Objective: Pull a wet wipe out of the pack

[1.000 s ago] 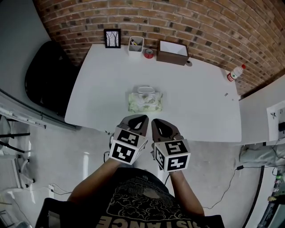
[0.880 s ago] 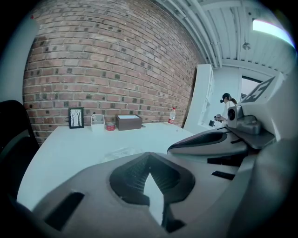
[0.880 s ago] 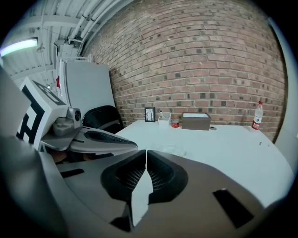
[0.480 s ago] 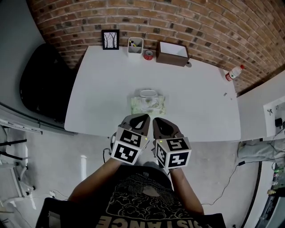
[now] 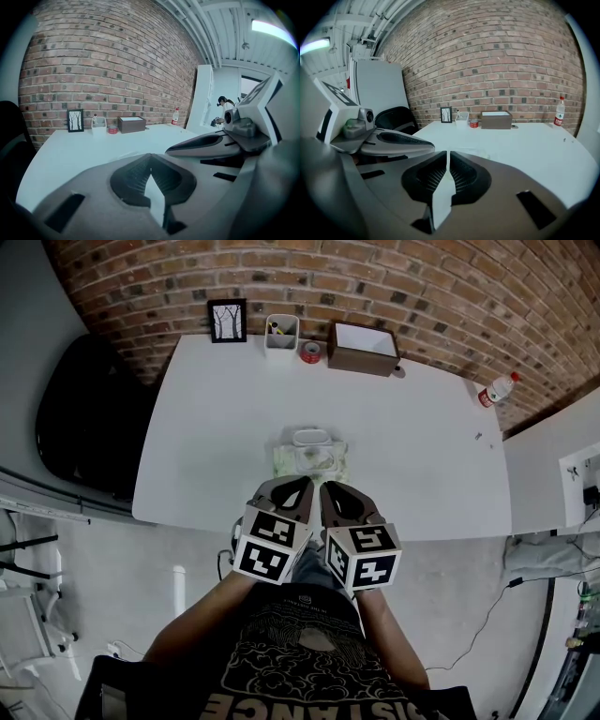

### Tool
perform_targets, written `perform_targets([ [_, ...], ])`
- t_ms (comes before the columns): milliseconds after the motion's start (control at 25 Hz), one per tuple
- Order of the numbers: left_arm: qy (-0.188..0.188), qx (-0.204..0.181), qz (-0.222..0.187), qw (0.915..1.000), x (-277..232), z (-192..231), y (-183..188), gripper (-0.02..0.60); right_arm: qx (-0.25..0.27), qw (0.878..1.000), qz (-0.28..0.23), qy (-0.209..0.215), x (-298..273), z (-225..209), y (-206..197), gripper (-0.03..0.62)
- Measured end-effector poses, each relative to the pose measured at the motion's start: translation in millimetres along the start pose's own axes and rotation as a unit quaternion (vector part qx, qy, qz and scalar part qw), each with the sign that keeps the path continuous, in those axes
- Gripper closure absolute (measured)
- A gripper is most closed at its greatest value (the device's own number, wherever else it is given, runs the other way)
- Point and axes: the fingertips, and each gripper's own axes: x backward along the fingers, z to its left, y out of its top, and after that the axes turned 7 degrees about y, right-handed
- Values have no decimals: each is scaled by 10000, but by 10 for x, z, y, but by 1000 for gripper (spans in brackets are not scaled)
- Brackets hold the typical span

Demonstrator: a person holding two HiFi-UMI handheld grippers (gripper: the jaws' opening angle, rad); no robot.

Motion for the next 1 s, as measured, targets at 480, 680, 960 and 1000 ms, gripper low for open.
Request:
perform_targets([
  [480, 335, 110, 112, 9993, -323, 155, 25, 571, -101, 9995, 198, 223, -318, -300, -8, 574],
  [680, 463, 116, 159, 9987, -430, 233, 28, 571, -143, 9990, 296, 309, -441, -385, -38, 574],
  [960, 610, 171, 179, 9978, -555, 332, 86, 571, -271, 9978, 422, 427, -590, -502, -98, 572],
  [1000, 633, 176, 193, 9977, -569, 346, 89, 571, -288, 9976, 435, 451, -608, -517, -103, 572],
])
